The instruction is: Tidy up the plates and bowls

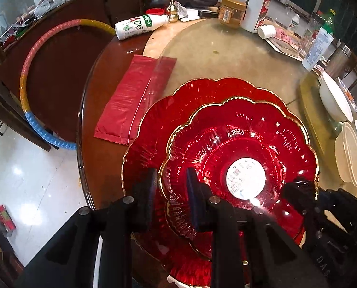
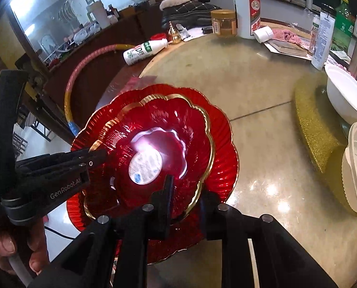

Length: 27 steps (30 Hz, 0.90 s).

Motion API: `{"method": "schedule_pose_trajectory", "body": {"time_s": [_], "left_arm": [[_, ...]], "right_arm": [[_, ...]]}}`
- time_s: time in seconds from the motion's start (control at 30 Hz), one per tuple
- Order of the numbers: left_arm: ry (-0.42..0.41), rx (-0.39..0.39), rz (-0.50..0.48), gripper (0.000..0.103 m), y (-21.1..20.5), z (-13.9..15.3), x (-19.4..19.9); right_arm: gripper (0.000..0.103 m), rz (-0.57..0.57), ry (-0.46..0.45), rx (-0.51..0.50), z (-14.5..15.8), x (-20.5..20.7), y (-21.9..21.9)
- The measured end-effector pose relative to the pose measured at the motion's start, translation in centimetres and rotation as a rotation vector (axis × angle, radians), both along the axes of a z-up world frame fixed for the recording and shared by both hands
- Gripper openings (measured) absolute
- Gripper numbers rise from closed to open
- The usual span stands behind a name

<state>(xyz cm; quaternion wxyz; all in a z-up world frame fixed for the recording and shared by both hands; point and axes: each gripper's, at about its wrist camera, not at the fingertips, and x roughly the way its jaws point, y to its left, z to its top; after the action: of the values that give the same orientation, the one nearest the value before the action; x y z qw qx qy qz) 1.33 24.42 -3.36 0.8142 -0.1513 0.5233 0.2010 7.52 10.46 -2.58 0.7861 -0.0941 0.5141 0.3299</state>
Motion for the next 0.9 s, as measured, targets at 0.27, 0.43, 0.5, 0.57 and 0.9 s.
{"method": "schedule_pose_trajectory", "body": {"time_s": [0.27,0.43,0.5,0.57,0.9], "left_arm": [[-0.120,-0.021,0.036,0.059,0.4,2.7,-1.7],[-0.289,0.044,0.081,0.071,-0.8,6.5,-3.2],[-0.335,0.060,0.052,0.071,-2.2,7.6,-3.1],[-0.366,0.076,-0.009,0.074,-4.2,8.4,-2.5],[-0.267,-0.051,-0.340,0.075,-16.8,7.1,6.2]], "right_arm": [[0.049,0.003,-0.031,0.011,1.1,-0.3,-0.6],[0.067,-0.009,-0.082,0.092,3.3,-1.1,-3.0],[0.067,-0.035,-0.078,0.145,3.9,-0.9,-5.2],[0.067,-0.065,-0.072,0.197,4.4,-0.6,-7.3],[0.073,-0.432,-0.052,0.362,5.7,3.0,-24.1]]}}
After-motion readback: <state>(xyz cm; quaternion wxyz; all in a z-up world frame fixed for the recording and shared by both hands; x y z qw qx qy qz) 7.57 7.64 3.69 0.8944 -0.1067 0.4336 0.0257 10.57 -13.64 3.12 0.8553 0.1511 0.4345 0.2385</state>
